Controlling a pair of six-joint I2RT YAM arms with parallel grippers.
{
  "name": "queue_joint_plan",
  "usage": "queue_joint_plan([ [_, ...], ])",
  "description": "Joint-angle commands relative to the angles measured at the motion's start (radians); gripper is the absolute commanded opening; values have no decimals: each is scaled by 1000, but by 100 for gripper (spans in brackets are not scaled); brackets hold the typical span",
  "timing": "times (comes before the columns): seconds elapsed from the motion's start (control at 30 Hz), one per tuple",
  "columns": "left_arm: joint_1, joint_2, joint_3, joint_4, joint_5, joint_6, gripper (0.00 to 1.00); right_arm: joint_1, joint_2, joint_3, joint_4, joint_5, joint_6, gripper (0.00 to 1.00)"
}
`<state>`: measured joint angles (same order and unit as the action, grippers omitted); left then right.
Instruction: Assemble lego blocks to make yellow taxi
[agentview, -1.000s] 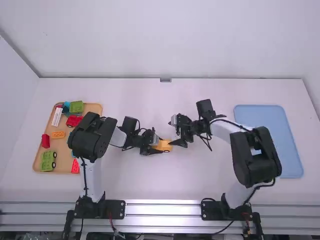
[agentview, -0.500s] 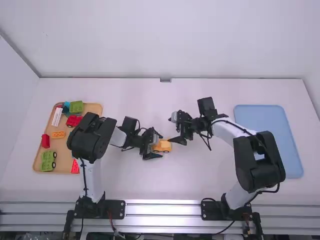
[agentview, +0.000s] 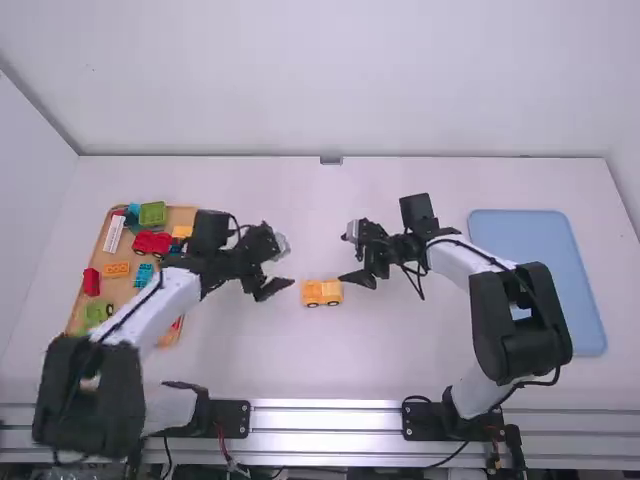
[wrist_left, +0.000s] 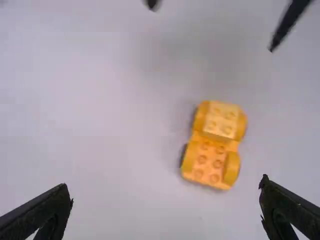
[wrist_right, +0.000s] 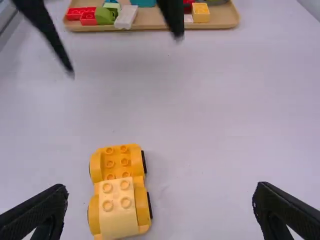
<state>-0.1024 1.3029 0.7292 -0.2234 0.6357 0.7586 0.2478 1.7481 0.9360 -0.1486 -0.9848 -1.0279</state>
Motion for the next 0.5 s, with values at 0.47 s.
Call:
queue_joint_plan([
  [0.47,-8,-298,1,-80,-640,-672,99,127,-9,14,245,34,211,99],
])
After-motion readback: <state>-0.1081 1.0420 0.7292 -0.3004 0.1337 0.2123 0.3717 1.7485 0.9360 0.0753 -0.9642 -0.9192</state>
